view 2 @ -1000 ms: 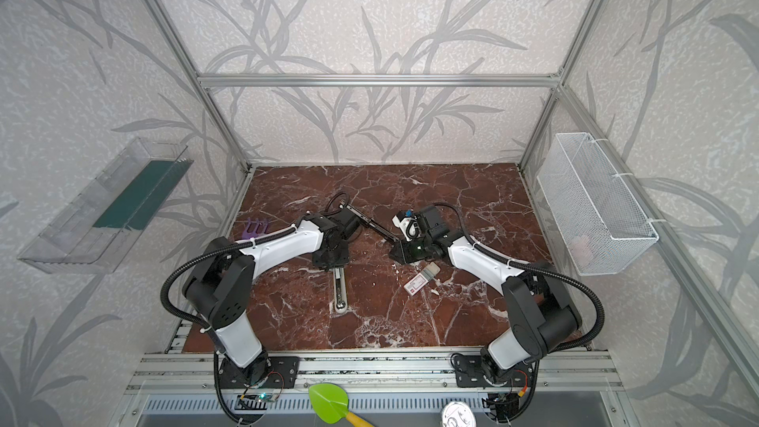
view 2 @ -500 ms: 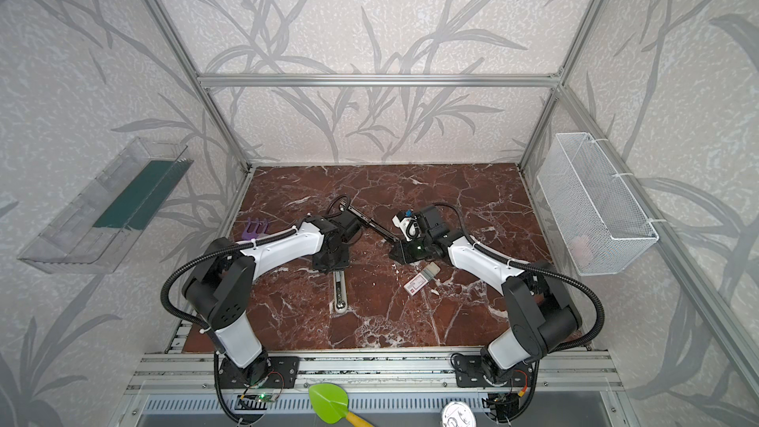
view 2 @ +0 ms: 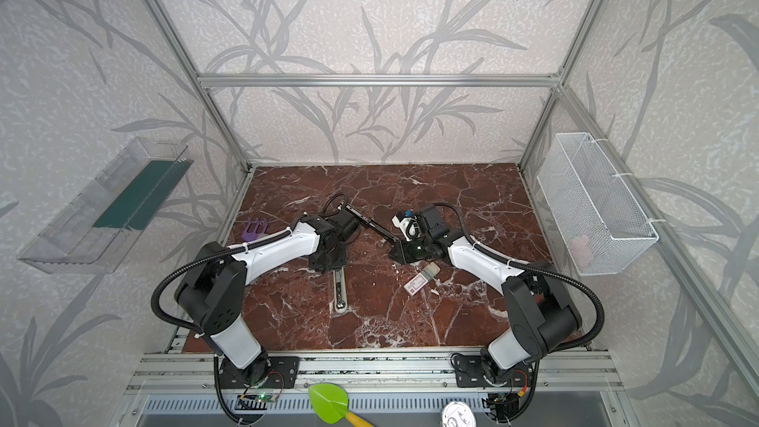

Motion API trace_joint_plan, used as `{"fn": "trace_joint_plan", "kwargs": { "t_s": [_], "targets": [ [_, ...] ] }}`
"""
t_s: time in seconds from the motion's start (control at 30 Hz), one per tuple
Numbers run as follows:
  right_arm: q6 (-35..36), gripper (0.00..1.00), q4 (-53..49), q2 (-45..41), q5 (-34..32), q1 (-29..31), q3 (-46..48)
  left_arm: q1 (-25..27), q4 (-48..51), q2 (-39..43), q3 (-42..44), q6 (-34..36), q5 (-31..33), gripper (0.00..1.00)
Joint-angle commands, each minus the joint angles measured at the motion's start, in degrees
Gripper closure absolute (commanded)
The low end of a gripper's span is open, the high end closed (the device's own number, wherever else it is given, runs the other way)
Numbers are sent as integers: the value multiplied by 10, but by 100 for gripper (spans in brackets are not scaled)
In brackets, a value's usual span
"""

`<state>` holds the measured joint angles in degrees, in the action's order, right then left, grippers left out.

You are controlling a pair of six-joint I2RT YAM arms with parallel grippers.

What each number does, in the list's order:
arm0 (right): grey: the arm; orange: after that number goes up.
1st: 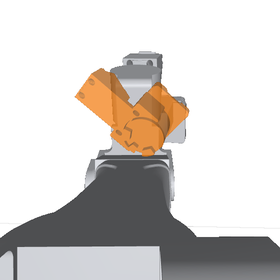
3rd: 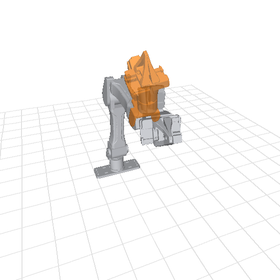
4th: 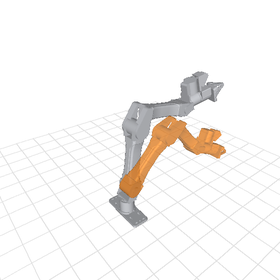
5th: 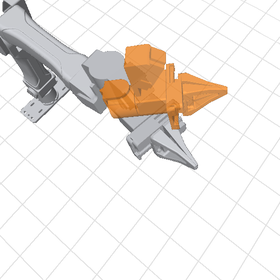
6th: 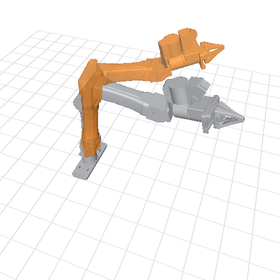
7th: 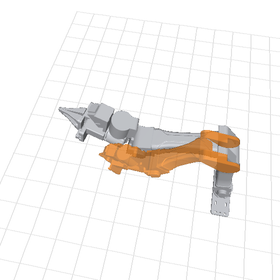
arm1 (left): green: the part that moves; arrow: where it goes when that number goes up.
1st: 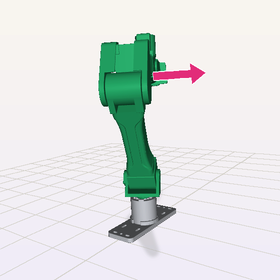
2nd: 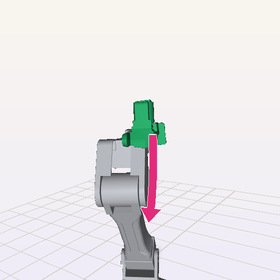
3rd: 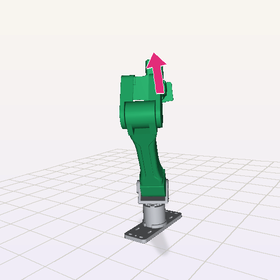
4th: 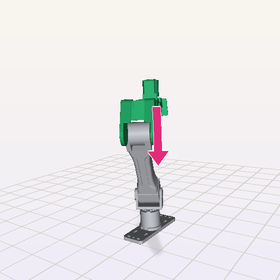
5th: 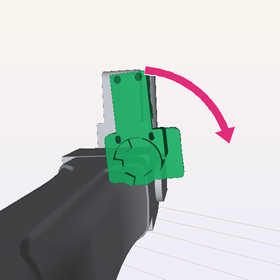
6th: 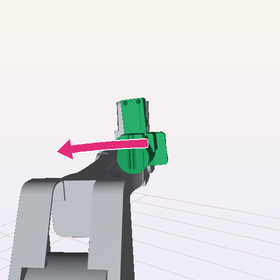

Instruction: Load the staples into the stapler

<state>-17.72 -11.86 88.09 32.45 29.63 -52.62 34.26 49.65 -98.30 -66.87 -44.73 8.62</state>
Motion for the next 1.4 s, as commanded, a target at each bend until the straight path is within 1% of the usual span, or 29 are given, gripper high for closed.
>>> {"fn": "trace_joint_plan", "kwargs": {
  "t_s": [0.0,0.07,0.13,0.27,0.33,0.4,0.5,0.57,0.7,0.8,1.03,1.2,1.37],
  "targets": [
    [8,80,0,6,11,15,-14,-36,-31,42,14,13,-12,65],
    [21,76,-12,10,-4,36,-25,-63,-47,51,10,22,-23,65],
    [16,70,-9,21,-14,57,-32,-91,-59,64,9,22,-40,65],
    [7,67,-12,65,-23,86,-69,-112,-65,95,34,16,-34,64],
    [6,63,-16,87,-30,104,-93,-122,-62,109,57,9,-32,64],
    [9,56,-31,112,-49,130,-120,-138,-66,129,88,-4,-36,64],
    [26,52,-64,149,-71,173,-162,-166,-77,171,134,-24,-39,64],
    [26,49,-66,171,-71,195,-175,-185,-81,193,155,-29,-47,63],
    [37,48,-100,212,-96,231,-212,-214,-89,231,188,-34,-50,63],
    [45,47,-127,232,-108,246,-237,-224,-96,254,201,-32,-49,63],
    [75,46,-224,295,-163,284,-318,-230,-99,260,204,-27,-55,63],
    [77,46,-269,324,-201,286,-354,-233,-102,258,207,-26,-57,63],
    [63,52,-295,327,-246,282,-347,-234,-111,253,207,-25,-64,63]
  ]
}}
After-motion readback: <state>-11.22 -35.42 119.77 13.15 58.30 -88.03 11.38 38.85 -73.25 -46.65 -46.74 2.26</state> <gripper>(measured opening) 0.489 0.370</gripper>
